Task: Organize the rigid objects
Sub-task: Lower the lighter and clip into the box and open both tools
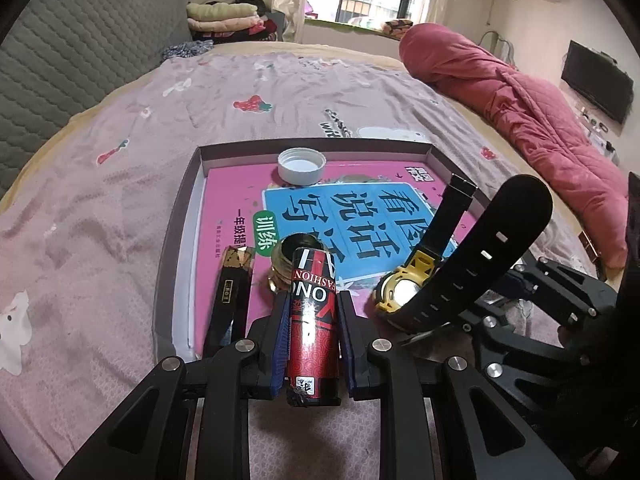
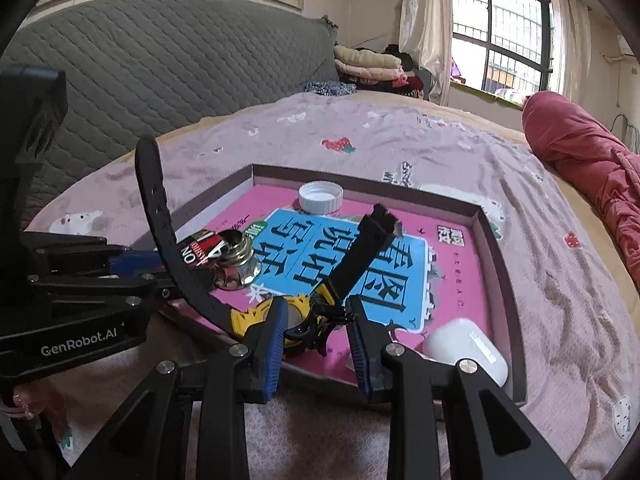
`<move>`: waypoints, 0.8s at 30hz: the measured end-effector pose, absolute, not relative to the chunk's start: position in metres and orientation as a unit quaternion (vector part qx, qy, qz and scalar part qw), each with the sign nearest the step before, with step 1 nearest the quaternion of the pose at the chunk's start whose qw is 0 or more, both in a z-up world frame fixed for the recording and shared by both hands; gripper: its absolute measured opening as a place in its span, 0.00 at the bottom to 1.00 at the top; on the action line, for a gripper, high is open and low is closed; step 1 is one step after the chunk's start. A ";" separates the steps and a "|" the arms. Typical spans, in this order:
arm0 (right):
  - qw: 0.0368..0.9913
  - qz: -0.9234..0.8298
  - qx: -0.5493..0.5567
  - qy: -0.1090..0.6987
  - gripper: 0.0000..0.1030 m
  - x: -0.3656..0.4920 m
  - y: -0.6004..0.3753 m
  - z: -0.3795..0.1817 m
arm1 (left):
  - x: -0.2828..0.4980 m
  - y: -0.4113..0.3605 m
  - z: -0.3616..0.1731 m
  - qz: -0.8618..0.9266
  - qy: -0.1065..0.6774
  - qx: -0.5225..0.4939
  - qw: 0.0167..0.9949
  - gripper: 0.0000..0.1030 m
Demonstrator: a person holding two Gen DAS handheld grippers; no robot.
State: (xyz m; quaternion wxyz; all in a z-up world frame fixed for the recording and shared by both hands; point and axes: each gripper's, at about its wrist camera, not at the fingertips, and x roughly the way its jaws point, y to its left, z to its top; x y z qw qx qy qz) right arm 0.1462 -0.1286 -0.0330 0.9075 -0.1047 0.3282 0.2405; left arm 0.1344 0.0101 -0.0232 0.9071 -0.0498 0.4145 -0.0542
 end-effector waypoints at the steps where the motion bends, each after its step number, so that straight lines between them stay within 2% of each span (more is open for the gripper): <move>1: 0.908 0.238 -0.106 0.328 0.29 0.145 -0.128 -0.033 | 0.134 0.011 -0.023 -0.054 0.414 -0.051 0.907 0.22; 18: 0.908 0.234 -0.103 0.333 0.29 0.147 -0.131 -0.035 | 0.146 0.012 -0.023 -0.055 0.405 -0.057 0.911 0.22; 24: 0.908 0.232 -0.103 0.334 0.30 0.148 -0.130 -0.035 | 0.148 0.004 -0.026 -0.090 0.399 -0.030 0.912 0.22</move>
